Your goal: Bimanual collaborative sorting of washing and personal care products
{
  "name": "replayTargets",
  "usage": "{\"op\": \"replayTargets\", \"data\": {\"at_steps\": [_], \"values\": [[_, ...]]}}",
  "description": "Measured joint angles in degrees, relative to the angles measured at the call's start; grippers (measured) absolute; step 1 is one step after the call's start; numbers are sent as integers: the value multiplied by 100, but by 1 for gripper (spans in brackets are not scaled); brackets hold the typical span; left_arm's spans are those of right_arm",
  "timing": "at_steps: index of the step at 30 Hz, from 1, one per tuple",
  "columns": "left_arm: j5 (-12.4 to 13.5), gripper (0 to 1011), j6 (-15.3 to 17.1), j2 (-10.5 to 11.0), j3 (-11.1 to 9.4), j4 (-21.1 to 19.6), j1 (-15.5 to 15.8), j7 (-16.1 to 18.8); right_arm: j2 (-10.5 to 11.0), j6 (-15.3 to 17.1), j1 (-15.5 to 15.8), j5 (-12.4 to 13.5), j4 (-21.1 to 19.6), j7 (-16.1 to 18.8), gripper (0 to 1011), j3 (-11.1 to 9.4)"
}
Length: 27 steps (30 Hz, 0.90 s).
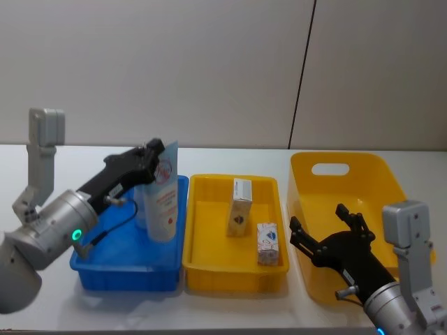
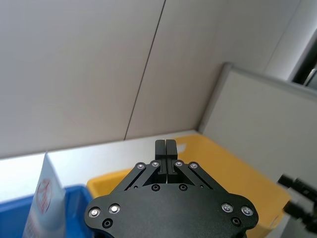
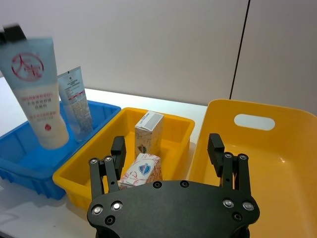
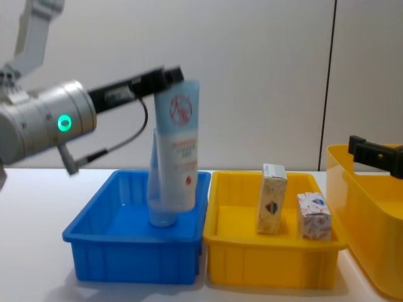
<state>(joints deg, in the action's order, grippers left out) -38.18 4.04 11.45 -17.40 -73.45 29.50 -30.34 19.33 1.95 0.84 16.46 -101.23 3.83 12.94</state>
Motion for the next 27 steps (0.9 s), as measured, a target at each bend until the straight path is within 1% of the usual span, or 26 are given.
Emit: {"op": "replayTargets", "data": {"at_steps": [5,8,14,19,22,27], "values": [[-168,0,101,10,36,-117,137,-132,0,0,0,0,0,0,1003,0],[-307,0,227,27,45,-190,239,-249,0,0,0,0,0,0,1003,0],[-501,0,439,38,30,-257,365,-415,0,0,0,0,0,0,1003,0],[-667,0,643,35,-23,-266,448,-569,0,0,0,0,0,0,1003,0],[-794,0,815,28,-104,-249,510,-715,0,0,0,0,0,0,1003,0],[-913,0,993,1,-217,-175,560,-884,0,0,0,0,0,0,1003,0]]}}
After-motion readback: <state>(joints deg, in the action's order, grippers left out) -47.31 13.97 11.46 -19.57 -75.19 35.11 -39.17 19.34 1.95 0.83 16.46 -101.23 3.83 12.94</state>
